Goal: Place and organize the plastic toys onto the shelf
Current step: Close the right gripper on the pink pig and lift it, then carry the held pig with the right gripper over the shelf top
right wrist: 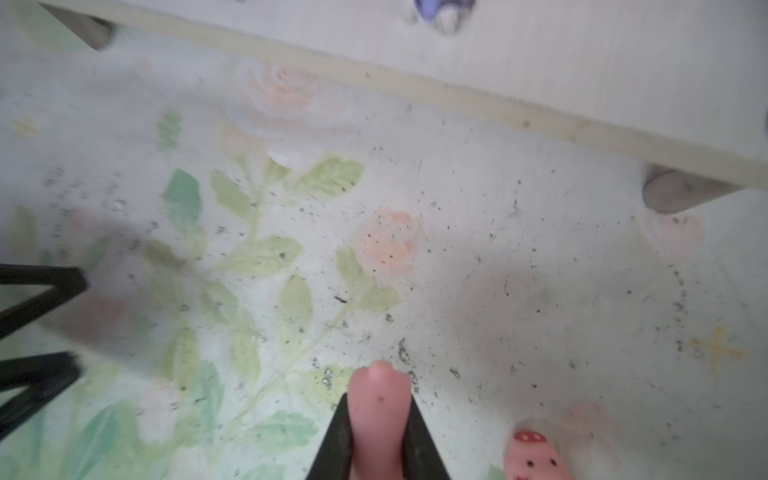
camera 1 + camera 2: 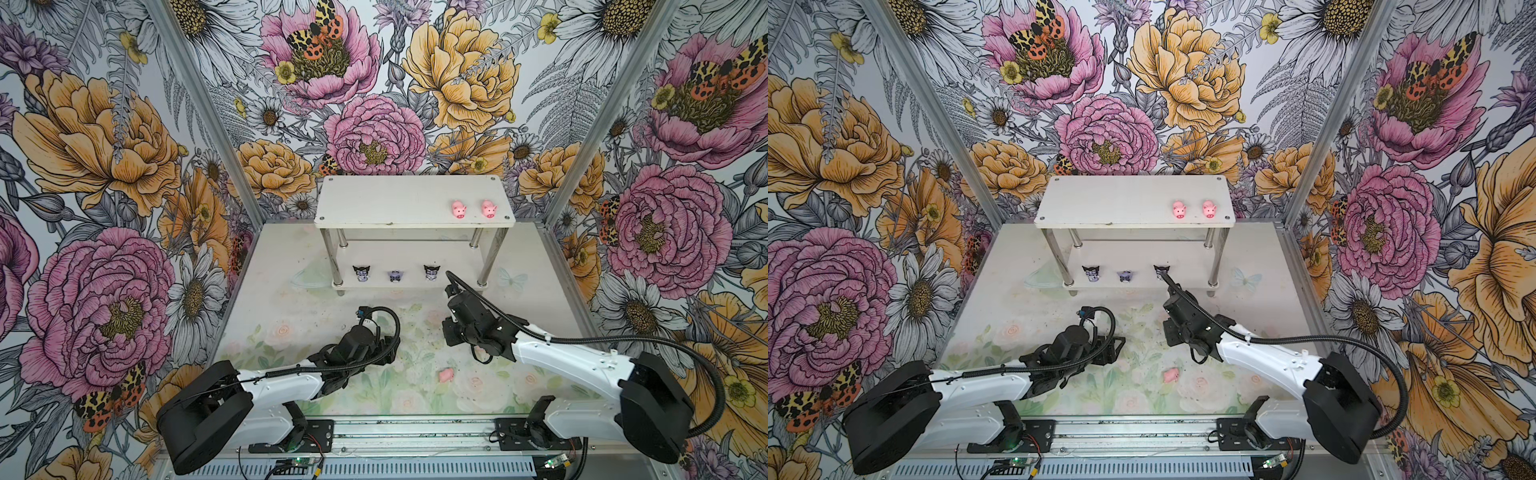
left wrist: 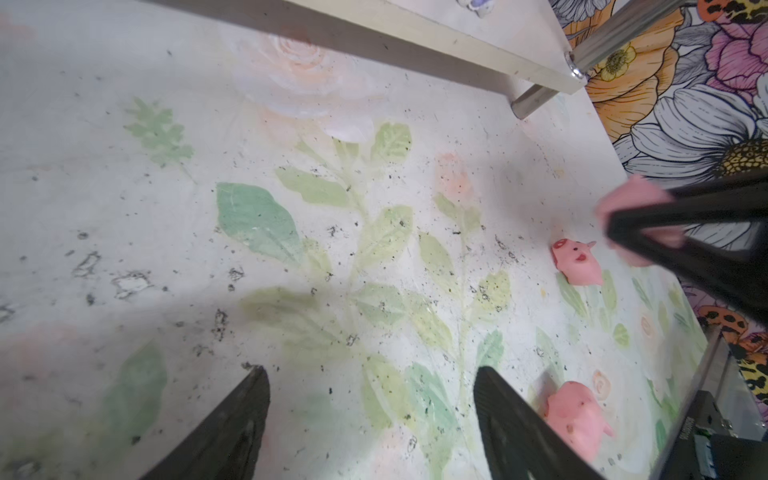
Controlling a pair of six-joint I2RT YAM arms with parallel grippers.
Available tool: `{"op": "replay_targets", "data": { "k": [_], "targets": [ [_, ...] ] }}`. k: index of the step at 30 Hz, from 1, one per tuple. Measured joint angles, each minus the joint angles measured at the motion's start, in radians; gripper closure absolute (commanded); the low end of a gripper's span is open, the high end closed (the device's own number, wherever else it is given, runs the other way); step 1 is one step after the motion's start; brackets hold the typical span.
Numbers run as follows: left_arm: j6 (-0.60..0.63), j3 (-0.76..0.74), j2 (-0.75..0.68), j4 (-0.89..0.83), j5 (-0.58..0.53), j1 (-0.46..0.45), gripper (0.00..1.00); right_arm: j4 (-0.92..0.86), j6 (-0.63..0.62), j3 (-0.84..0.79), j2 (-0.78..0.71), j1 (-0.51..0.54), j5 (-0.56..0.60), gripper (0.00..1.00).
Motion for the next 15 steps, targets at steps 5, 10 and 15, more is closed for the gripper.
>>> {"op": "replay_targets", "data": {
  "k": [5,10,15],
  "targets": [
    [0.011,-0.011,-0.027,-0.001,0.01,0.039,0.2,-0.191,-0.002,0.334,-0.1,0.018,0.036,0.82],
    [0.021,-0.018,-0.066,-0.023,0.012,0.043,0.2,-0.333,-0.013,0.719,-0.011,0.018,0.085,0.83],
    [0.014,-0.065,-0.177,-0.08,0.011,0.043,0.2,-0.434,-0.031,1.056,0.175,0.018,0.171,0.84]
  ]
}}
